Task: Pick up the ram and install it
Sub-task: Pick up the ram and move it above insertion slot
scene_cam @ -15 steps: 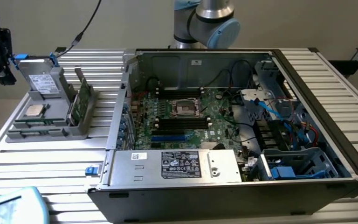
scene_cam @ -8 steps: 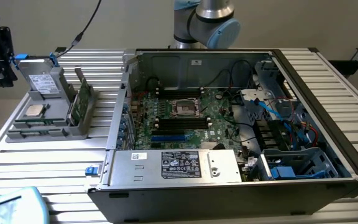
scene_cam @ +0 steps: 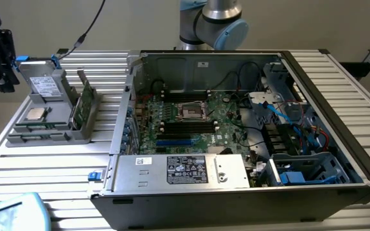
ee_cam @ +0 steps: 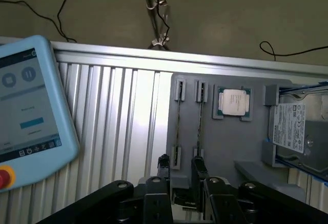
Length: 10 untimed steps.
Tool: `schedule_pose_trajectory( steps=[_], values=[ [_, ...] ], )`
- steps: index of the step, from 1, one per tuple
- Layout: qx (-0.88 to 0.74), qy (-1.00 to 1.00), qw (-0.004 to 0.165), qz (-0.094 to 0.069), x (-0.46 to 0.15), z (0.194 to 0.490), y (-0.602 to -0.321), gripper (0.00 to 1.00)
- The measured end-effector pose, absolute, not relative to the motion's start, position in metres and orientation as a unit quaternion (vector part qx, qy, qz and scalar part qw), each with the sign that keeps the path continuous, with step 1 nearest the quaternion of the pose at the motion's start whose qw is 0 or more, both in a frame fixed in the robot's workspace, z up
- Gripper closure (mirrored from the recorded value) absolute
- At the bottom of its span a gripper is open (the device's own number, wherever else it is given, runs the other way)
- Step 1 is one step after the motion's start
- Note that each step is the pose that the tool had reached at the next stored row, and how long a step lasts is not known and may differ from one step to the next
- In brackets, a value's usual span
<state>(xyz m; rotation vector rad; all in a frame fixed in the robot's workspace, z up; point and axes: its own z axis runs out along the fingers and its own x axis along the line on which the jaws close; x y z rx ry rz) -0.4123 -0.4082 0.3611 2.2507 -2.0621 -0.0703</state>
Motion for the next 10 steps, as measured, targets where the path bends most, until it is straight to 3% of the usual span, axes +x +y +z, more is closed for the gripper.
schedule_pose_trajectory(
  steps=[10],
  values=[
    [0.737,-0.674,0.040,-0.026,-0.413,0.343,-0.408,0.69]
  ],
)
